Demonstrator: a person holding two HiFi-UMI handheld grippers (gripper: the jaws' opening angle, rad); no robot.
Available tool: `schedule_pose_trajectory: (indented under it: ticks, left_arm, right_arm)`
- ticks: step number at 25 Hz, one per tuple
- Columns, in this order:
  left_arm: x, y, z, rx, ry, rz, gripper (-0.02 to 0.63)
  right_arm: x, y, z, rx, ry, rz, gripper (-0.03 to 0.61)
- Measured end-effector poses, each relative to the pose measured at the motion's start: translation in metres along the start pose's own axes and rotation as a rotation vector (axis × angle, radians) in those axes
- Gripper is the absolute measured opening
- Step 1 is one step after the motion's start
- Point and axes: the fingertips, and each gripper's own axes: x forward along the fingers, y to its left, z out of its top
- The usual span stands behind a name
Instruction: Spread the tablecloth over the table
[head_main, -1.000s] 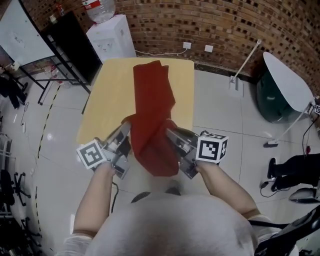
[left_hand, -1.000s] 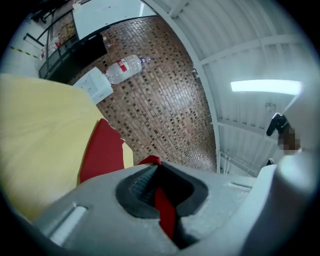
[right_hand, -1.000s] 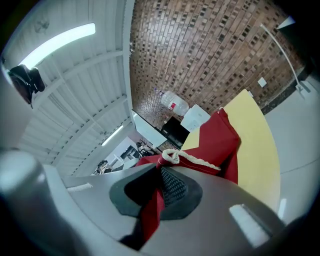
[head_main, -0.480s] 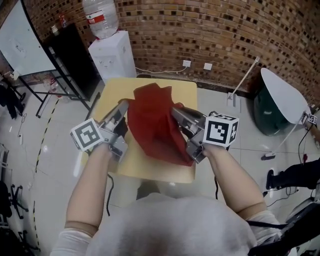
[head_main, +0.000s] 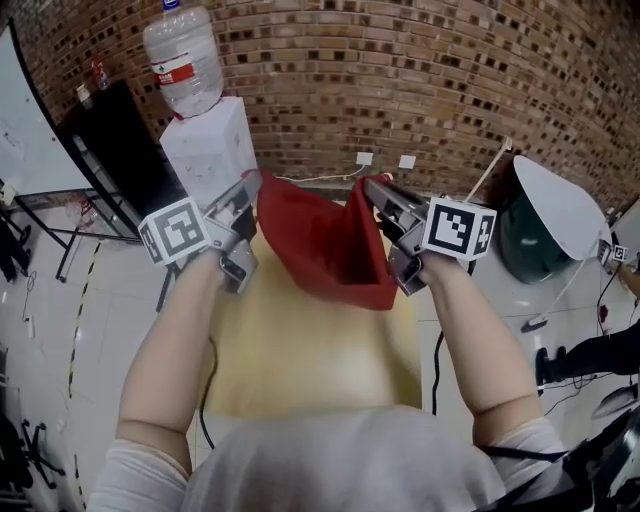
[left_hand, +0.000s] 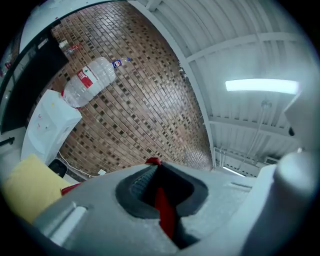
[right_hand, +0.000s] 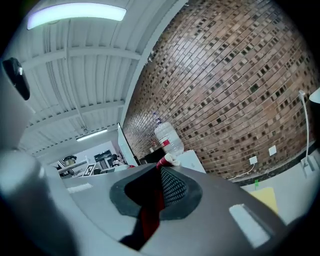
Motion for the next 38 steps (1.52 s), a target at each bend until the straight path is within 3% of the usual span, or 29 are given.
schedule_pose_trajectory:
  ticks: [8, 14, 21, 26, 32, 38]
  left_arm:
    - [0.042, 0.038, 0.089, 0.090, -0.014, -0.019, 0.008]
    - [0.062, 0.079, 0.128, 0.117, -0.008, 0.014, 0.008]
    - [0.056, 0.155, 0.129, 0.056, 0.003, 0.122, 0.008]
    - [0.034, 0.193, 0.127, 0.033, -0.015, 0.168, 0.008]
    - [-0.006, 0.196, 0.128, 0.019, -0.054, 0.180, 0.008]
    - [-0.042, 0.171, 0.115, 0.024, -0.072, 0.189, 0.008]
  right_arm:
    - [0.058, -0.034, 0.079, -0.073, -0.111, -0.101, 0.006]
    - [0.082, -0.071, 0.107, -0.110, -0.136, -0.202, 0.006]
    - [0.089, -0.119, 0.103, -0.095, -0.123, -0.309, 0.006]
    - [0.072, -0.157, 0.091, -0.030, -0.153, -0.402, 0.006]
    - [0.049, -0.165, 0.070, -0.002, -0.147, -0.466, 0.006]
    - [0.016, -0.150, 0.058, -0.007, -0.128, -0.496, 0.006]
